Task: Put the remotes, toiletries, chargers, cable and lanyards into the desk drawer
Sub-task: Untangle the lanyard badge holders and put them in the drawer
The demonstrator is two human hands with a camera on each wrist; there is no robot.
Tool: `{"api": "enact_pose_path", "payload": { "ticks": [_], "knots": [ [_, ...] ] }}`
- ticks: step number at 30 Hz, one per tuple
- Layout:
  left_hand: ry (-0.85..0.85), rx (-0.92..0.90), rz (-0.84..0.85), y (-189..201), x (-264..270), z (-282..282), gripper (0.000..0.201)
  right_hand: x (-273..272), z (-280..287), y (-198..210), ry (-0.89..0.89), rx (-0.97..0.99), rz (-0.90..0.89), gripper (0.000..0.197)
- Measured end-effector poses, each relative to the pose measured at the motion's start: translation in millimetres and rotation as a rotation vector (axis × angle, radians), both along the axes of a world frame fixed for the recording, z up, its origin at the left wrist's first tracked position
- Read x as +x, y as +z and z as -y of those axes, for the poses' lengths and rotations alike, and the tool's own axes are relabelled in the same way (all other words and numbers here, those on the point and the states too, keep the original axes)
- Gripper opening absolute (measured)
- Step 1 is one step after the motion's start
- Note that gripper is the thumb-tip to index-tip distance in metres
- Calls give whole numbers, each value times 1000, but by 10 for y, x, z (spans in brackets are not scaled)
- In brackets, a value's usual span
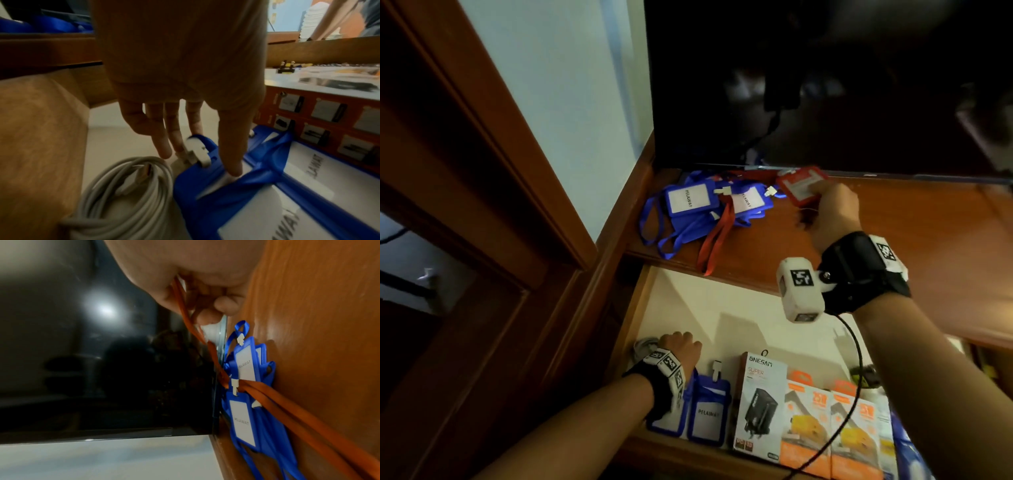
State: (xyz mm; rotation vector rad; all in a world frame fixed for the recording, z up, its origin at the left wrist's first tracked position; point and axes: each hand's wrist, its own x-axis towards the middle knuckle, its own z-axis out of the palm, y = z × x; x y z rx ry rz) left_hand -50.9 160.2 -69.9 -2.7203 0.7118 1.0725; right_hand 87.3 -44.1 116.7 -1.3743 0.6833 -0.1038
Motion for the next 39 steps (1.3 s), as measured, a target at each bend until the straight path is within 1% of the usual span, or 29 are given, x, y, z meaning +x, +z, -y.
{"api": "enact_pose_path", "payload": {
  "ticks": [1,3,6,8,9,11,13,14,16,18,19,20,21,23,24,25,27,29,31,33,35,36,37,38,39],
  "knots": [
    [14,4,4,13,13,-5,52,-119,26,37,-28,12,33,9],
    [51,-15,15,111,56,16,54,-417,104,101,-21,88,108,9],
    [183,-167,18,339,154,85,40,-810,176,146,25,249,223,15],
    [291,-346,38,537,211,161,29,-979,226,159,45,305,271,14],
    [357,-474,63,645,239,211,25,-1037,239,155,49,307,287,13],
    [531,-791,71,945,297,384,30,-1165,282,161,61,271,311,14],
    [741,-1076,-26,1281,375,573,39,-1257,296,154,83,200,285,14],
    [832,-1160,-105,1431,417,653,44,-1295,285,156,95,164,254,14],
    [985,-1260,-332,1666,498,789,56,-1359,244,160,117,117,205,14],
    [1048,-1302,-517,1831,558,915,67,-1425,205,160,143,89,183,17],
    [1062,-1331,-562,1907,564,977,68,-1465,187,156,161,72,173,16],
    [1078,-1370,-561,1960,573,1034,62,-1505,177,148,174,59,167,15],
    [1091,-1417,-536,2008,568,1087,50,-1542,171,135,180,54,168,15],
    [1087,-1480,-408,2057,563,1165,19,-1606,164,106,200,48,175,15],
    [1068,-1484,-328,2068,576,1186,7,-1628,164,102,225,33,168,16],
    [1035,-1470,-247,2079,603,1196,5,-1645,172,103,256,15,154,16],
    [929,-1424,-129,2136,677,1197,20,-1649,218,128,273,17,132,12],
    [804,-1379,-61,2271,749,1186,27,-1608,313,169,195,38,162,12],
    [663,-1322,-13,2462,811,1164,28,-1527,415,247,116,15,212,22],
    [504,-1266,13,2686,852,1135,28,-1415,517,357,85,-36,297,40],
    [340,-1212,5,2913,838,1106,30,-1297,603,504,146,-103,418,67],
    [261,-1192,-10,3026,818,1094,31,-1230,640,571,216,-126,479,78],
    [194,-1172,-33,3128,793,1085,32,-1167,670,625,296,-128,524,84],
    [142,-1157,-61,3230,762,1079,34,-1114,682,675,374,-116,542,83],
    [103,-1144,-86,3323,731,1072,34,-1069,687,714,441,-109,532,73]
  ]
}}
